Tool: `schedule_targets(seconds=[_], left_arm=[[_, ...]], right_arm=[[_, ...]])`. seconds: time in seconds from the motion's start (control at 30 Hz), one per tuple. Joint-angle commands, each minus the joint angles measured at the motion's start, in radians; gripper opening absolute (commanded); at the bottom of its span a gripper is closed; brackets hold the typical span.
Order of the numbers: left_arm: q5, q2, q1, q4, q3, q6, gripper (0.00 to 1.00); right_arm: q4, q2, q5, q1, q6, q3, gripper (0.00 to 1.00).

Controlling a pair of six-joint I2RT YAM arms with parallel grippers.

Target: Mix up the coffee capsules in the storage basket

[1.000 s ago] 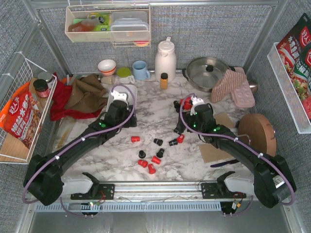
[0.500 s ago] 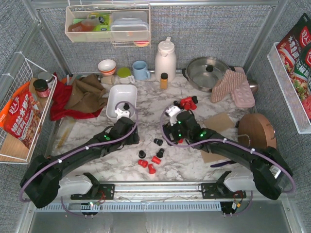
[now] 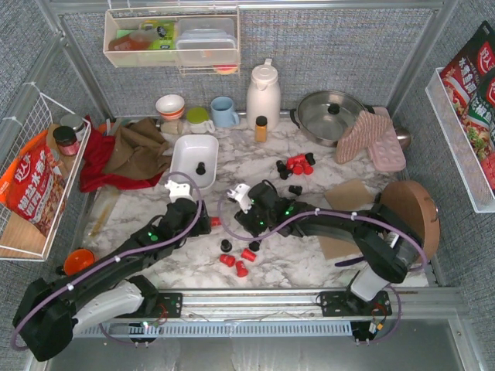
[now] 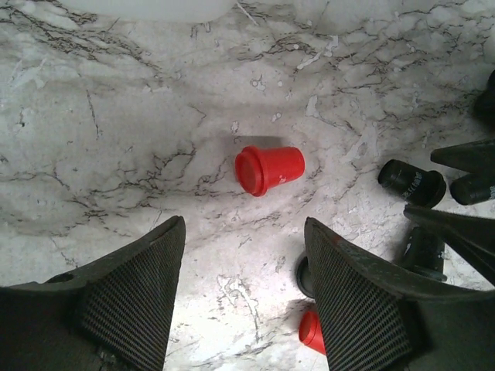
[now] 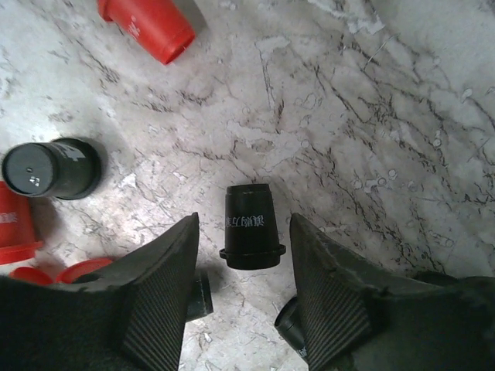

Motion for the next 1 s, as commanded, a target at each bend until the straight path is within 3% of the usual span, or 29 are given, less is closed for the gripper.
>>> schedule_targets(seconds=[0.0, 0.47, 0.73, 0.9, 0.97], left_arm=[[-0.026, -0.057, 0.0, 0.053, -0.041, 0.012, 0.72], [-0.04, -0.104, 0.0, 0.117, -0.098, 0.027, 0.73], [-0.035, -0.121, 0.0, 0.16, -0.119, 0.053, 0.73], [0.02, -0.166, 0.0, 0.23, -0.153, 0.13, 0.73], [0.084, -0.202, 0.0, 0.298, -0.175, 0.19, 0.86]], right_arm=[[-0.049, 0.042, -0.001, 0.003, -0.056, 0.031, 0.53], [-0.167, 0.129, 0.029, 0.003, -0.14, 0.095, 0.51], [-0.145, 0.112, -0.03, 0.003, -0.177, 0.079, 0.34], [-0.134, 0.043, -0.084, 0.001, -0.191, 0.045, 0.31], [-0.132, -0.013, -0.112, -0.001, -0.193, 0.026, 0.31]])
